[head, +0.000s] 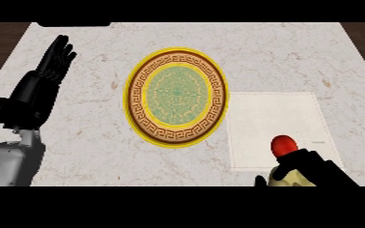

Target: Pick the squash from the placemat and place it in the plate

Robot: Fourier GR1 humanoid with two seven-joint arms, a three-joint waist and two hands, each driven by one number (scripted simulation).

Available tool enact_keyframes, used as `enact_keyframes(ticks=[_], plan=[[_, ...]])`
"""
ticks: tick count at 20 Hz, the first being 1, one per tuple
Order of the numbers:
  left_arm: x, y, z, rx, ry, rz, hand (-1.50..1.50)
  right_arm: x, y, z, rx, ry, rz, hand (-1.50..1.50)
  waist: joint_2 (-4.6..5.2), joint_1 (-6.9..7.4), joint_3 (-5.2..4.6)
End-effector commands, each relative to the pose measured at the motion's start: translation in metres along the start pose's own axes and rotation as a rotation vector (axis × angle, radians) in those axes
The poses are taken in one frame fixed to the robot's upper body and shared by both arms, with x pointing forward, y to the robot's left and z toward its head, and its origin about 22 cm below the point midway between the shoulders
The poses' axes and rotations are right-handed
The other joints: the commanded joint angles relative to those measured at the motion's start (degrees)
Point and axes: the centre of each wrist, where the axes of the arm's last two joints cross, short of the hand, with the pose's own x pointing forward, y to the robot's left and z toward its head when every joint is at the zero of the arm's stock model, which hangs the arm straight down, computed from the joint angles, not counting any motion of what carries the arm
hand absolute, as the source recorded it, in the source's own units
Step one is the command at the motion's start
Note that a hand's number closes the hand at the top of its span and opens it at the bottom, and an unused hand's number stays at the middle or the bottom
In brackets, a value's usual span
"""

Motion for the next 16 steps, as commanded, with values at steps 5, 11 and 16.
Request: enact_keyframes(ticks=[5,11,16], plan=[[-0.001,-0.004,-0.012,-0.017,-0.004,-0.02,0.0,0.087,0.007,-0.012,-0.028,-0.019,-0.066,1.5,0.49,1.34,-0.01],[0.003,0.005,-0.009,-0.039,-0.017,-0.02,0.0,0.111,0.042,-0.061,0.013,-0.006,-0.168,1.5,0.73,2.14,0.09],[0.014,-0.013,-0.012,-0.032,-0.038,-0.007,0.0,0.132,0.055,-0.116,0.042,0.035,-0.18,1.5,0.79,2.67,0.13]])
